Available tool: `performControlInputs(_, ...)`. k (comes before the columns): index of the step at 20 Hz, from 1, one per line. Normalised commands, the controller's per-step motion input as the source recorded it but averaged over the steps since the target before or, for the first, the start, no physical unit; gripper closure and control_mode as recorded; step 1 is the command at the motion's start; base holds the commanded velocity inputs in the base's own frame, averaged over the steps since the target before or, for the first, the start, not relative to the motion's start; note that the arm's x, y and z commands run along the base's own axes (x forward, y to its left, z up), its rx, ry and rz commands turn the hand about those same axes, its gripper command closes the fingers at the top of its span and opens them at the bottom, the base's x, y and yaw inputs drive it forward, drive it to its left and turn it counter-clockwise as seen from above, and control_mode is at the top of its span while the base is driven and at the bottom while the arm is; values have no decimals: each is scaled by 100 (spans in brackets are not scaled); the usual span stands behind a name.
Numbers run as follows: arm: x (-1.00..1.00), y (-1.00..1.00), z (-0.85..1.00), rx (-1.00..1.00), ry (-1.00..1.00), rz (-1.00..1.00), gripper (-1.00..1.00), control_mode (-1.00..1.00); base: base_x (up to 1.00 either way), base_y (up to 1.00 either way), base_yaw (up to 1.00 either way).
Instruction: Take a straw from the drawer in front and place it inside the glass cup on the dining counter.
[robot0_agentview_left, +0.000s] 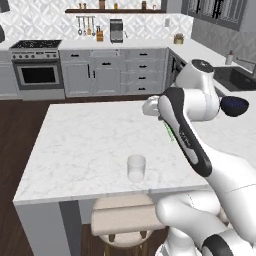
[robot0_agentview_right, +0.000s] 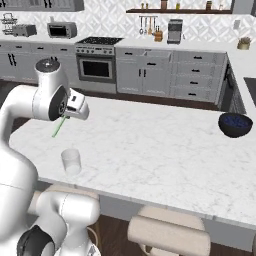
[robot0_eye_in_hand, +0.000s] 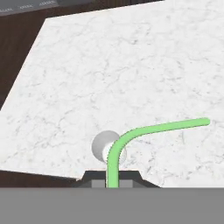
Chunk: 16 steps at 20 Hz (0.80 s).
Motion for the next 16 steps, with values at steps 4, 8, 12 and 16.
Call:
performControlInputs(4,10,0,3,4,-24,41,100,-100,0,0,0)
performControlInputs(8,-3,0,1,9,-40,59,100,-100,0,0,0)
performControlInputs(12,-20,0,-2,15,-40,65,100,-100,0,0,0)
performControlInputs(16,2,5,-20,21,-19,56,100,-100,0,0,0)
